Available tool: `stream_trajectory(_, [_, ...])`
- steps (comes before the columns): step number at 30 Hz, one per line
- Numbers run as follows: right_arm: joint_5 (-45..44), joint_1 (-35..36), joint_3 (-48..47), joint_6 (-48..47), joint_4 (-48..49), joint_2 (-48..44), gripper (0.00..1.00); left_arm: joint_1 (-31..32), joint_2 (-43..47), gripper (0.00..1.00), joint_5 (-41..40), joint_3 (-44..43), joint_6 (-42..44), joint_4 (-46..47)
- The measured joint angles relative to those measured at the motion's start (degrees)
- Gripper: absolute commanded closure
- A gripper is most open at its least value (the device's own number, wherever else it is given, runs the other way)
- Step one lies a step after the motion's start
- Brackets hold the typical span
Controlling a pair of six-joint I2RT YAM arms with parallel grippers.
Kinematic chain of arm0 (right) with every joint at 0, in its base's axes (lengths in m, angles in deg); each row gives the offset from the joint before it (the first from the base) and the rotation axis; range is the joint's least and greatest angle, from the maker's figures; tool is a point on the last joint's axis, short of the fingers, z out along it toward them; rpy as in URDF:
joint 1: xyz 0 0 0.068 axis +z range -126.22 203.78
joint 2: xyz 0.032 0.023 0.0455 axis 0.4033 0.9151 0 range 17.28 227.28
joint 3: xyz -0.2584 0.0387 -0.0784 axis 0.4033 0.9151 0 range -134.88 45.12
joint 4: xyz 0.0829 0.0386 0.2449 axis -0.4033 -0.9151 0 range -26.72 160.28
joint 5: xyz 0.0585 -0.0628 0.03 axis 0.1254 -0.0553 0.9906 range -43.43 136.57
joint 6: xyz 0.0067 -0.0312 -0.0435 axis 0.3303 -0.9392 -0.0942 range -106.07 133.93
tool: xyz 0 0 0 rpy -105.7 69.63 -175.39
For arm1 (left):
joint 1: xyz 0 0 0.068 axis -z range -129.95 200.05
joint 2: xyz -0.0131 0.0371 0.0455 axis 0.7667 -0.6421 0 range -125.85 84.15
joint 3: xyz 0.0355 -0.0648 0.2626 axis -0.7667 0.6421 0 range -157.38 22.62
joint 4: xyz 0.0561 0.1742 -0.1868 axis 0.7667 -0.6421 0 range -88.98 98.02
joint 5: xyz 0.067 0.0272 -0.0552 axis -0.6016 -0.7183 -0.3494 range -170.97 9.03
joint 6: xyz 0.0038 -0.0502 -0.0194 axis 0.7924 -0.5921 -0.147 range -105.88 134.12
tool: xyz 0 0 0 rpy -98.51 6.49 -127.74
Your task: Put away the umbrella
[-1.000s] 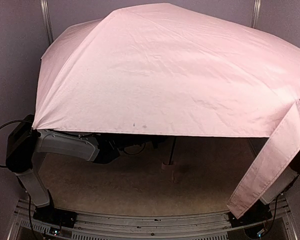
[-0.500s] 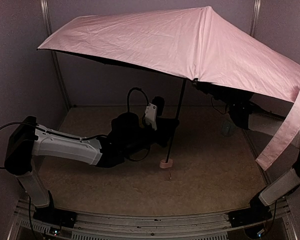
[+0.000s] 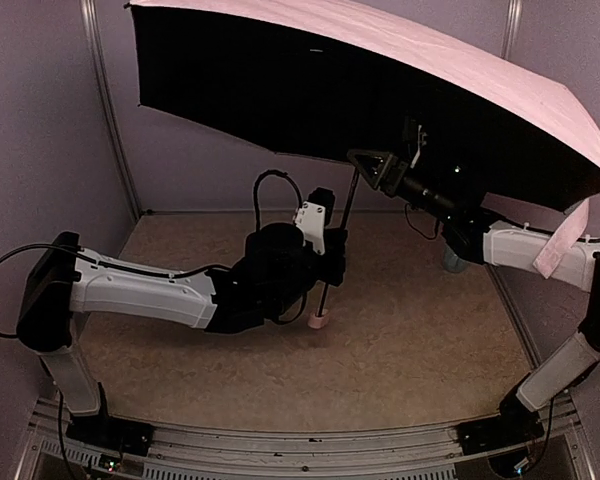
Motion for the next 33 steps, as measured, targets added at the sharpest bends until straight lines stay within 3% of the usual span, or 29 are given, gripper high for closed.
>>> stream_trajectory(2, [-1.0,0.9,-0.1,-0.3,0.0,0.6,0.42,0.1,-0.5,1.00,-1.7,-0.3,0.5,-0.9])
stream_trajectory(8, [-3.8,1.3,-1.2,-0.7,-2.4,3.0,0.76,0.2,-0.9,1.00,-4.5,-0.5,1.7,-2.1])
stream_trajectory(12, [-5.1,1.4,-1.4,-0.6,-3.8,3.3,0.84,0.3,-0.9,1.00,-4.9,-0.5,2.9,-2.1])
stream_trajectory(16, [-5.7,1.5,-1.8,1.4,-5.0,3.3,1.00,0.4,-0.9,1.00,-5.2,-0.5,3.8,-2.1])
stream_trajectory(18, [-5.4,1.9,-2.5,2.0,-5.2,3.3,1.00,0.2,-1.0,1.00,-5.4,-0.4,4.0,-2.3])
stream_trajectory(21, [-5.1,2.3,-3.3,0.8,-5.2,3.3,1.00,0.2,-1.1,0.59,-5.3,-0.4,4.1,-1.4])
stream_trajectory(23, [-4.9,2.2,-3.4,0.8,-5.8,3.3,1.00,-0.3,-0.8,0.46,-2.8,0.0,4.3,-0.3])
stream_trajectory(28, [0.1,2.0,-3.4,-0.8,-6.2,3.3,1.00,-6.5,4.8,0.37,17.3,6.8,-0.6,3.2])
stream_trajectory(33, [13.6,2.0,-4.3,0.3,0.8,3.5,1.00,-13.4,9.5,0.33,33.7,13.8,-3.2,9.2])
